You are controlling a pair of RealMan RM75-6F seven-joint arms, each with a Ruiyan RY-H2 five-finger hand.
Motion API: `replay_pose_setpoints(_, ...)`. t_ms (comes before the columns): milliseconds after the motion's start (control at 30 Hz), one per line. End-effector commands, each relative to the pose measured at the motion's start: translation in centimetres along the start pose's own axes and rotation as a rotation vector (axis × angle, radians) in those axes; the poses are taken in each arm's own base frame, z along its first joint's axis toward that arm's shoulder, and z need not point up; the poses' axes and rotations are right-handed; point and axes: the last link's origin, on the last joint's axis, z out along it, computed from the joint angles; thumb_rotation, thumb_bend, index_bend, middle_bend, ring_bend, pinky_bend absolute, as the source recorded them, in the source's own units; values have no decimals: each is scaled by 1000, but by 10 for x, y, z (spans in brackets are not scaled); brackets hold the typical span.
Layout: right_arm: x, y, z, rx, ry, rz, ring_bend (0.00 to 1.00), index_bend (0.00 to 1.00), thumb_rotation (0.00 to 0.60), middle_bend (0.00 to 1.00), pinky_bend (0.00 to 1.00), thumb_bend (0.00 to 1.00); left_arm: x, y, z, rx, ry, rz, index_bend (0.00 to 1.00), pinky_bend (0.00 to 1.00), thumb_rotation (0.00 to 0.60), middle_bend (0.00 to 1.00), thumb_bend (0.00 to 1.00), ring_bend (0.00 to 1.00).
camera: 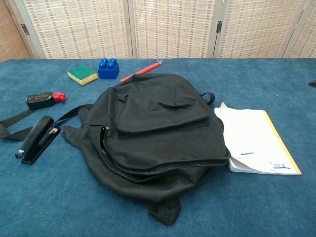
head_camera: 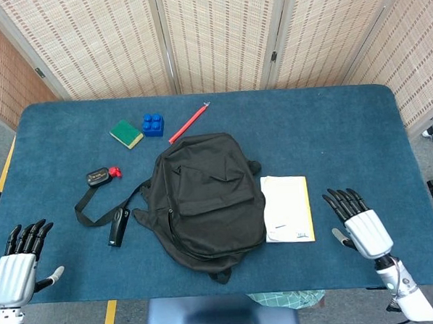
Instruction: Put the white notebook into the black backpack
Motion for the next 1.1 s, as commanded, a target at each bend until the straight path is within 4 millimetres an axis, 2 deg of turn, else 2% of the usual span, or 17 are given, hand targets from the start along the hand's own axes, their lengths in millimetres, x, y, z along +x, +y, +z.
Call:
replay_pose_setpoints(33, -25, -9, 18, 39, -55, -6, 113, 56, 600, 102, 85, 330, 0, -1, 0, 7, -4, -1, 147, 0, 600, 118, 216, 121)
replay_pose_setpoints(233, -43, -10, 26, 61, -115, -36, 99, 56, 600, 94, 55, 330, -1, -2, 0, 12, -17, -2, 146, 0, 600, 117, 217, 120)
replay_pose_setpoints(600, -58, -8, 41, 71, -155, -62, 89, 56, 600, 83, 33, 329, -3, -1, 2, 13, -29, -3, 146, 0, 600, 114, 217, 118)
replay_pose_setpoints(1100, -64, -8, 45, 91, -175, -73, 89, 56, 600, 83, 30, 330, -5, -1, 2, 18, -40, -3, 144, 0, 600, 112, 217, 116)
